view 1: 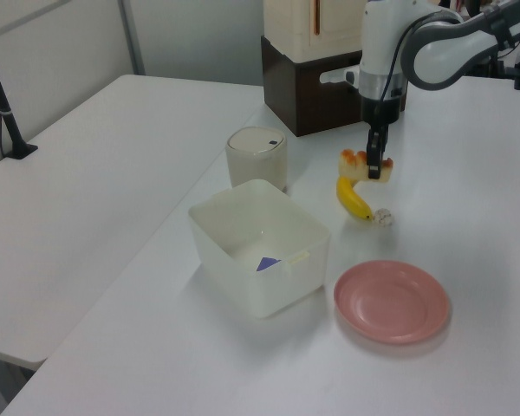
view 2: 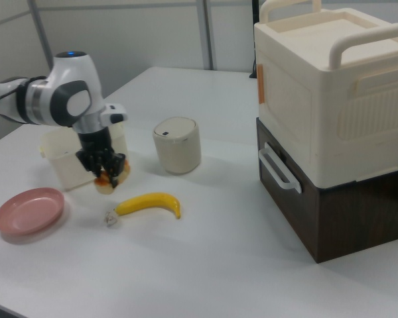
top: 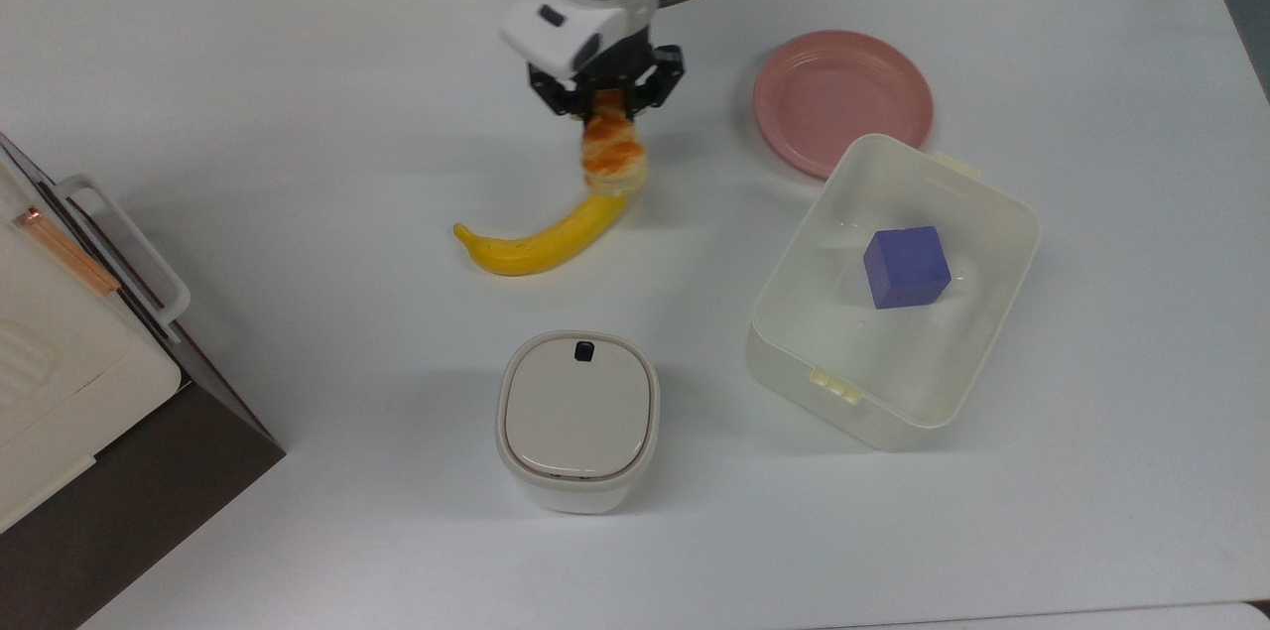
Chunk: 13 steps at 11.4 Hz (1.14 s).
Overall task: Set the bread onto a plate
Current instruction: 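Lift the bread roll and carry it over the pink plate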
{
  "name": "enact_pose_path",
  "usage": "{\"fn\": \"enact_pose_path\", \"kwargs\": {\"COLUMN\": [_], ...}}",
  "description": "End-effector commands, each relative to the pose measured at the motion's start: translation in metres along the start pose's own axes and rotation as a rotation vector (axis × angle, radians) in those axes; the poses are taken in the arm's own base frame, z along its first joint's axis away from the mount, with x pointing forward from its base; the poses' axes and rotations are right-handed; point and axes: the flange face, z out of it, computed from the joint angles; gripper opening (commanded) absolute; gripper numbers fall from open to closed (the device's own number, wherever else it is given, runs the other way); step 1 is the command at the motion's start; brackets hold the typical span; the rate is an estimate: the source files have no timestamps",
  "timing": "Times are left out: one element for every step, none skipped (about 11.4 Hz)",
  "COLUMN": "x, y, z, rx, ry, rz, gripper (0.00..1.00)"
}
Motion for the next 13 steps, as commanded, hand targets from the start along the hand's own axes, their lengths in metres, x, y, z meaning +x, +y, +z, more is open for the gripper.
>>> {"fn": "enact_pose_path", "kwargs": {"x": [-0.01, -0.015, -0.02, -0.025, -0.03, -0.038, -0.044, -0.05, -0.055, -0.06, -0.063, -0.063, -0.063], "y": [-0.057, -0.082, -0.101, -0.124, -0.143, -0.166, -0.184, -0.198, -0.217, -0.228, -0.234, -0.236, -0.24], "z": [-0.008, -0.006, -0.004, -0.004, -0.003, 0.0, 0.004, 0.01, 0.025, 0.035, 0.047, 0.058, 0.071], "rx": [-0.005, -0.005, -0.006, -0.006, -0.006, -0.005, 0.004, 0.004, 0.0, -0.004, -0.006, -0.009, -0.011], "ry": [-0.023, -0.033, -0.05, -0.051, -0.056, -0.068, -0.079, -0.09, -0.116, -0.136, -0.158, -0.178, -0.197], "rz": [-0.099, -0.143, -0.177, -0.215, -0.25, -0.29, -0.317, -0.344, -0.378, -0.397, -0.408, -0.411, -0.417], "gripper": [0.39, 0.39, 0.39, 0.4, 0.4, 0.4, 0.4, 0.4, 0.4, 0.4, 0.4, 0.4, 0.4]}}
